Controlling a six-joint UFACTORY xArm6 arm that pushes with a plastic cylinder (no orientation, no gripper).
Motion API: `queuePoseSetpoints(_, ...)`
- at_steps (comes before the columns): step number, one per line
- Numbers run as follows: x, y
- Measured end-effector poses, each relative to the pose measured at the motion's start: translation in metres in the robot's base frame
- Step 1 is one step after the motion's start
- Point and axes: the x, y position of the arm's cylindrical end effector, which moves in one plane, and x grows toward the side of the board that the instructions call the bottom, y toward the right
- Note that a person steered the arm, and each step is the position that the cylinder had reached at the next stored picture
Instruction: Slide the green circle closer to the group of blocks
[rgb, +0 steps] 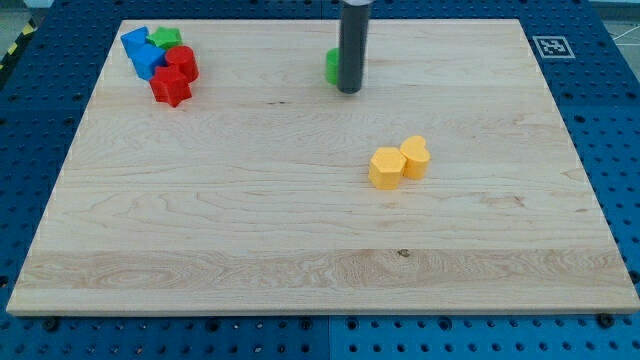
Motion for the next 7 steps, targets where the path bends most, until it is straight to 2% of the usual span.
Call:
queuePoseSetpoints(1,0.0,-0.007)
queuePoseSetpoints(3,-0.002,0.097)
queuePoseSetpoints(4,-0.016,0.097)
queuePoseSetpoints(7,-0.023,0.04)
